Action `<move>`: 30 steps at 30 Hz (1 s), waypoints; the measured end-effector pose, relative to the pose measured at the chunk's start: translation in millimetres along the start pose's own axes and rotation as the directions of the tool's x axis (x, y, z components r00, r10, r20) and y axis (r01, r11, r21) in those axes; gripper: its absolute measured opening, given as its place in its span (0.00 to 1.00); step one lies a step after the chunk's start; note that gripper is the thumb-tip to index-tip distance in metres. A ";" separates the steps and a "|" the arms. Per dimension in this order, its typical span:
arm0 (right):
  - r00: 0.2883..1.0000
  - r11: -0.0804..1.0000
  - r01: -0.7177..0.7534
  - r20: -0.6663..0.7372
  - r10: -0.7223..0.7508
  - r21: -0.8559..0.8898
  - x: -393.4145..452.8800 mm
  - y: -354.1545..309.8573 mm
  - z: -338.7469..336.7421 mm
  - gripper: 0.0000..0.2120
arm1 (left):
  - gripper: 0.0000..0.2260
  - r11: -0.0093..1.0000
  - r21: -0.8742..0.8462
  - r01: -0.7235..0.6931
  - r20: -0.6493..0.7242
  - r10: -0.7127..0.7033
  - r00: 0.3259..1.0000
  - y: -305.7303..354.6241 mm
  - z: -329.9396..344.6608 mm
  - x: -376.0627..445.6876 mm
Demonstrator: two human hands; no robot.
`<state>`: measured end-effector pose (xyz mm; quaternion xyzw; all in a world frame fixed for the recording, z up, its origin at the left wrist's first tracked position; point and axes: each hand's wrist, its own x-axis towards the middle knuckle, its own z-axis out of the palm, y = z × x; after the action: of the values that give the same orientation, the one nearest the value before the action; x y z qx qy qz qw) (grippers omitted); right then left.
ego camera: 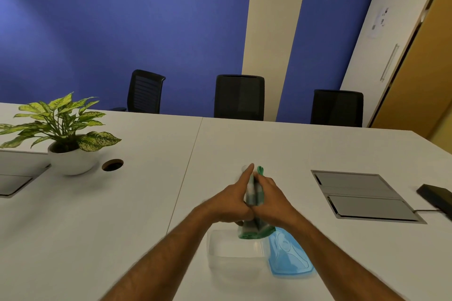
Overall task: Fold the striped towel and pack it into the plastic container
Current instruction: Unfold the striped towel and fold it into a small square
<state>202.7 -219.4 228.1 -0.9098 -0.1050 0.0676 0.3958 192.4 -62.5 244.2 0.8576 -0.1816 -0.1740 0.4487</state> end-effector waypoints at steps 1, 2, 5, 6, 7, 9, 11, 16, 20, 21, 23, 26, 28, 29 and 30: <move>1.000 1.000 0.011 -0.006 -0.011 -0.014 -0.7 -0.3 0.5 0.51 | 0.52 1.000 -0.015 -0.015 0.000 0.015 1.000 0.4 0.0 0.2; 1.000 1.000 0.023 -0.007 -0.024 -0.019 -1.2 -0.6 0.6 0.51 | 0.52 0.999 -0.028 -0.026 0.003 0.026 1.000 0.7 -0.1 -0.3; 0.998 0.999 0.031 -0.047 -0.029 0.027 -5.8 -4.4 -2.2 0.46 | 0.49 0.992 -0.119 -0.049 0.003 0.049 0.999 -1.8 -0.2 -2.0; 0.997 0.996 0.020 -0.072 -0.014 0.086 -7.8 -5.1 -4.1 0.43 | 0.49 0.983 -0.174 -0.060 -0.019 0.057 0.998 -3.5 -0.3 -2.4; 0.996 0.986 0.000 -0.091 0.015 0.168 -9.5 -5.3 -6.0 0.39 | 0.48 0.971 -0.226 -0.080 -0.069 0.066 0.995 -5.8 0.1 -1.7; 0.993 0.934 -0.035 -0.097 0.074 0.356 -12.3 -4.0 -7.8 0.32 | 0.44 0.959 -0.258 -0.120 -0.256 0.052 0.965 -7.7 2.3 -0.3; 0.992 0.858 -0.048 -0.074 0.100 0.512 -13.6 1.1 -6.6 0.33 | 0.39 0.961 -0.250 -0.118 -0.500 -0.024 0.866 -8.5 4.1 0.1; 0.999 0.691 -0.008 -0.025 0.038 0.723 -15.8 14.5 -1.4 0.50 | 0.49 0.781 -0.624 0.038 -0.430 -0.384 0.817 -23.3 -2.6 -2.6; 0.997 0.677 -0.073 0.058 0.045 0.732 -17.3 22.5 1.0 0.55 | 0.33 0.739 -0.673 0.019 -0.270 -0.269 0.924 -29.5 -2.0 -10.5; 0.996 0.702 -0.087 0.076 0.047 0.707 -17.9 23.1 1.8 0.55 | 0.30 0.761 -0.649 0.000 -0.304 -0.260 0.916 -30.0 -1.1 -10.6; 0.998 0.770 -0.068 0.036 0.058 0.635 -19.0 22.4 3.2 0.53 | 0.28 0.840 -0.543 0.009 -0.366 -0.246 0.898 -28.9 -2.2 -9.8; 0.969 0.902 0.029 -0.235 0.081 0.431 -17.9 16.8 1.2 0.58 | 0.26 0.969 -0.242 0.046 -0.390 -0.141 0.910 -24.1 -5.8 -7.1; 0.933 0.954 0.087 -0.358 0.023 0.288 -14.5 13.9 -2.7 0.58 | 0.26 0.994 -0.086 0.069 -0.363 -0.096 0.927 -21.0 -8.1 -5.3; 0.920 0.974 0.114 -0.391 -0.028 0.198 -12.1 13.5 -5.2 0.56 | 0.26 0.997 -0.020 0.078 -0.350 -0.080 0.934 -19.0 -8.9 -4.5; 0.914 0.985 0.133 -0.398 -0.080 0.109 -9.9 13.4 -8.1 0.53 | 0.26 0.996 0.046 0.081 -0.336 -0.061 0.940 -17.0 -9.2 -4.2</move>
<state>196.7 -236.4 224.1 -0.8693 -0.0682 -0.1307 0.4718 195.7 -45.1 235.6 0.8935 -0.0770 -0.0368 0.4409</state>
